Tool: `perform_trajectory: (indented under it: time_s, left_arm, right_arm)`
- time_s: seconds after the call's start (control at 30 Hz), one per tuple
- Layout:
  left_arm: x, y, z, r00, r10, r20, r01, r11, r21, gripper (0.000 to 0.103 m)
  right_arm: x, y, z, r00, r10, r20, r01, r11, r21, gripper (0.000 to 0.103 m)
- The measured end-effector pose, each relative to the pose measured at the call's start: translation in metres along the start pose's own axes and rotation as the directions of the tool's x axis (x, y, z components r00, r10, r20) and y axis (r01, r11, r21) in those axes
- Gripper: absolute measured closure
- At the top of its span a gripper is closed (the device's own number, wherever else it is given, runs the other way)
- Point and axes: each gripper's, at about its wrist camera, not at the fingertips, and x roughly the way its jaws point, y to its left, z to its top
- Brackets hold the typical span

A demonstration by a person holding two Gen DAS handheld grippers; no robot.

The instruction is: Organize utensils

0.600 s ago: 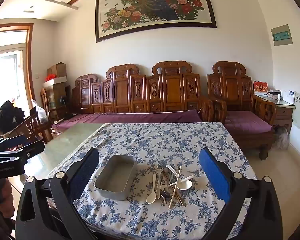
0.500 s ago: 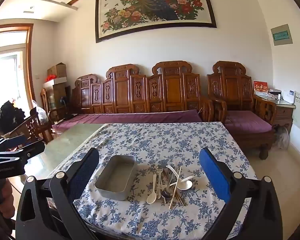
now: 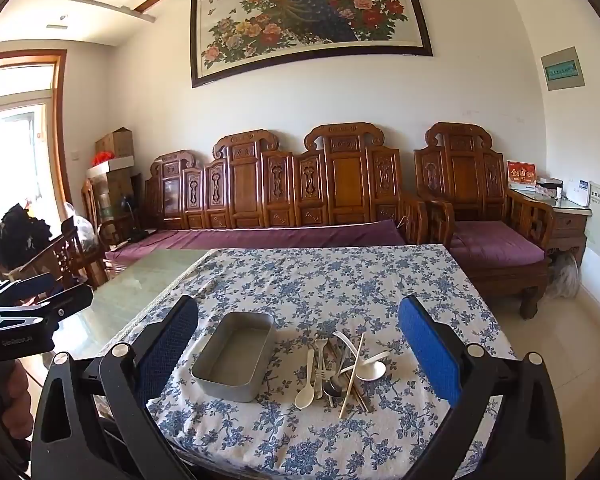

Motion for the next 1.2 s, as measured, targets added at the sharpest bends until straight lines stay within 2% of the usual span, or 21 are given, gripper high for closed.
perform_trajectory:
  time_s: [0.67,1.2]
  left_arm:
    - [0.000,-0.016,0.010,1.000,-0.009,0.001,0.009,1.000,0.000,0.007]
    - [-0.013,-0.011,0.017,1.000,-0.013,0.014,0.013,1.000,-0.004,0.007]
  right_arm:
    - [-0.001,-0.001,0.003,1.000,0.002,0.002,-0.002,1.000,0.003,0.003]
    - [-0.003,0.002,0.002,1.000,0.004,0.007,-0.004,1.000,0.005,0.003]
